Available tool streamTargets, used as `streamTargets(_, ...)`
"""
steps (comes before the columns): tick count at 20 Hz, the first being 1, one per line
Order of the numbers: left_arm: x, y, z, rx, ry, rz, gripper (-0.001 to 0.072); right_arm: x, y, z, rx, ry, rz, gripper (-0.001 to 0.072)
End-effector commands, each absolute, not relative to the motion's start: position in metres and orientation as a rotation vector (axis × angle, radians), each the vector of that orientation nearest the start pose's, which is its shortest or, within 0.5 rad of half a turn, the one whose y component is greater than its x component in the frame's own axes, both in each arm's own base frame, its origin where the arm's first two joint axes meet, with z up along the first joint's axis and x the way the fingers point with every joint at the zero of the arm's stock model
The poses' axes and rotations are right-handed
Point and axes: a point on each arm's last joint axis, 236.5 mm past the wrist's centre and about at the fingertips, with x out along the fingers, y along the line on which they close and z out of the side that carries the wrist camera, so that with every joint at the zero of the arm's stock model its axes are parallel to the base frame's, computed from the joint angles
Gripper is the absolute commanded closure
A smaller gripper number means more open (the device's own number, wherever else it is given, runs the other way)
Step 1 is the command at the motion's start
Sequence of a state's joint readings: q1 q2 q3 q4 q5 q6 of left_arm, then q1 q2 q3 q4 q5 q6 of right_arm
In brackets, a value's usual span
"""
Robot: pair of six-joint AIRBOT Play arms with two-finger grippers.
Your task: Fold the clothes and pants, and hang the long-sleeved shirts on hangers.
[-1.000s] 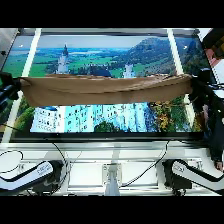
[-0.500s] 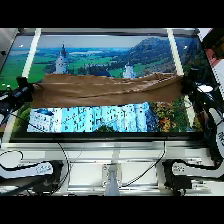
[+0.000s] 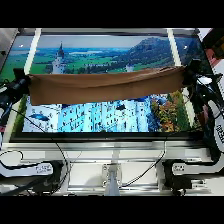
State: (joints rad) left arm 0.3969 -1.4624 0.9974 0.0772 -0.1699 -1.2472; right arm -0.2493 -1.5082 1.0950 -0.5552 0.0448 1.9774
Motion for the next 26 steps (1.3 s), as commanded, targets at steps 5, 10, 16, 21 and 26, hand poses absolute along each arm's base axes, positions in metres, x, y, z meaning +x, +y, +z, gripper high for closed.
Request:
streamTargets(5, 0.532, 0.154, 0.002, -1.206, 0.309, 0.497, 0.0686, 0.564, -0.120, 0.026, 1.433, 0.217, -0.485, 0.0679)
streamTargets(10, 0.552, 0.141, -0.017, -1.132, 0.364, 0.466, 0.0676, 0.573, -0.114, 0.014, 1.372, 0.214, -0.486, 0.0676)
streamTargets(16, 0.550, 0.135, -0.014, -0.869, 0.437, 0.387, 0.0009, 0.574, -0.112, 0.020, 1.163, 0.249, -0.436, 0.0027)
streamTargets(21, 0.538, 0.153, 0.036, -0.559, 0.419, 0.326, 0.0010, 0.572, -0.105, 0.041, 0.855, 0.303, -0.344, 0.0027)
streamTargets(26, 0.485, 0.170, -0.003, -0.760, 0.667, 0.281, 0.0240, 0.566, -0.096, 0.037, 0.763, 0.382, -0.295, 0.0027)
